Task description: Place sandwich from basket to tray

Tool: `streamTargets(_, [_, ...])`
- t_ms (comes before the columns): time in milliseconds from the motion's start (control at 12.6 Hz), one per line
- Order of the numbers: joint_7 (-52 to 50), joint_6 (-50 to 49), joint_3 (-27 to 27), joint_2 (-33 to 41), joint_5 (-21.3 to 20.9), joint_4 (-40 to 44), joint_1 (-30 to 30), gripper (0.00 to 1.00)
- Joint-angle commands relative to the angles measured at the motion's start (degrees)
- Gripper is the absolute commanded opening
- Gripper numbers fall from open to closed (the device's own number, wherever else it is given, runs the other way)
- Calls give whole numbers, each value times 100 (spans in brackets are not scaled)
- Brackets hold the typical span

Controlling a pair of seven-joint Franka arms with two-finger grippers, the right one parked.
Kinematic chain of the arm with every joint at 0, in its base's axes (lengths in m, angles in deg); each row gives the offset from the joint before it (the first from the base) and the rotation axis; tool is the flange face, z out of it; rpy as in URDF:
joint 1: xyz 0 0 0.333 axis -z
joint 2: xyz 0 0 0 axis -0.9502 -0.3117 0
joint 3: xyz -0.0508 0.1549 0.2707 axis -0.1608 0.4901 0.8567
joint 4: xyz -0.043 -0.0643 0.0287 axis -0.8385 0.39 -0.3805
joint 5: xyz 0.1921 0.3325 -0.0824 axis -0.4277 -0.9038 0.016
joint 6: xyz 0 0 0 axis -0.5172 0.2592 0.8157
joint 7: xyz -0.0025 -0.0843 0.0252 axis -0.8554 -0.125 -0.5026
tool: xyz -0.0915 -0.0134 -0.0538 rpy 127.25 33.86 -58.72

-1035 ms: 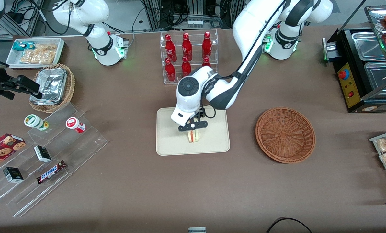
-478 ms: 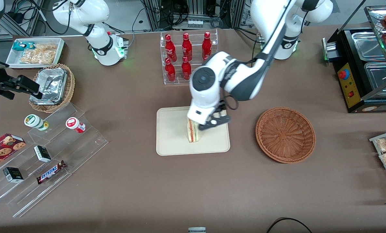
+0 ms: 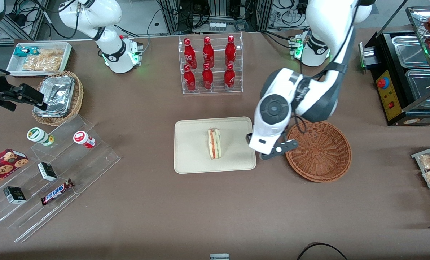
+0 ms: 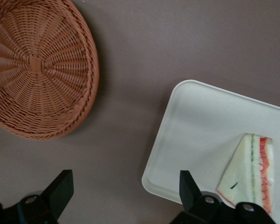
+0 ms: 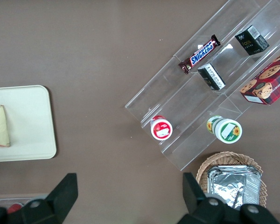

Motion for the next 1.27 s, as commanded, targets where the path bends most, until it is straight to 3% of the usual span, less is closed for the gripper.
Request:
streamTargets(0, [659,-117,-5,652,40,-664,-272,100])
streamTargets(239, [1344,-144,-48,1231,31,-1121,-877,100])
streamTargets(478, [2644,-660,-583,1856,31,-1369,-1914,100])
streamTargets(796, [3577,-1216,-1277,2348,13,-1378,-3065,100])
streamTargets(1195, [4869,-1840,-1245,2946,-101,-1343,-3604,100])
